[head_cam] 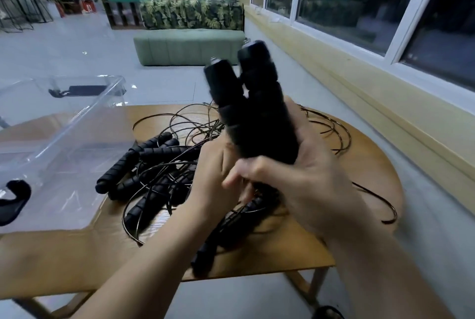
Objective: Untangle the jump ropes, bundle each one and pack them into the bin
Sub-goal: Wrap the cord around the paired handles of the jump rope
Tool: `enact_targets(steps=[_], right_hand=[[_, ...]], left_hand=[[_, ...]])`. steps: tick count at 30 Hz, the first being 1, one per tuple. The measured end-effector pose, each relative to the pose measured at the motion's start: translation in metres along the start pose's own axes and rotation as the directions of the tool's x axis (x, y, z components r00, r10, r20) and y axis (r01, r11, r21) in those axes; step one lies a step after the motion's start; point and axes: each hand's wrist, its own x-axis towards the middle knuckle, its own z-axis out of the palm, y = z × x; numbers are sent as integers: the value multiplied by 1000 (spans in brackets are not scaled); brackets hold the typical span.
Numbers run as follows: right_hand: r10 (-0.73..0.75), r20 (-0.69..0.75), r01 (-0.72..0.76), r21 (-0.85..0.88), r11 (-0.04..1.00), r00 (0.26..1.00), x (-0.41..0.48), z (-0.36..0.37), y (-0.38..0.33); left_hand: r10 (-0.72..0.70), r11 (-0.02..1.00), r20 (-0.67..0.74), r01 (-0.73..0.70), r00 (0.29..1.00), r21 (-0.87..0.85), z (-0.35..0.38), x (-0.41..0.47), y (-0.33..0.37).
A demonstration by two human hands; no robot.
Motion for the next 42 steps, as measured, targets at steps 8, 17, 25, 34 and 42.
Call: enact_targets(steps=[8, 17, 25, 34, 42], right_hand=[[1, -256, 44, 171, 984, 967, 7, -28, -1], [3, -540, -298, -460, 836, 842, 6, -82, 8], [625, 94, -323, -791, 520, 775, -8, -72, -18], [447, 463, -360, -267, 894, 766, -13, -52, -46], [51, -92, -56, -51, 997, 994, -5, -36, -33]], left_hand=[[11, 882, 276, -140, 961, 450, -17, 12, 12], [-12, 829, 248, -129, 969, 545, -55, 28, 14], [2, 935, 268, -96, 964, 340, -54, 26, 19], [-84, 995, 287, 67, 954, 69, -41, 23, -2], [-10, 937, 320, -102, 947, 333, -26, 27, -1]])
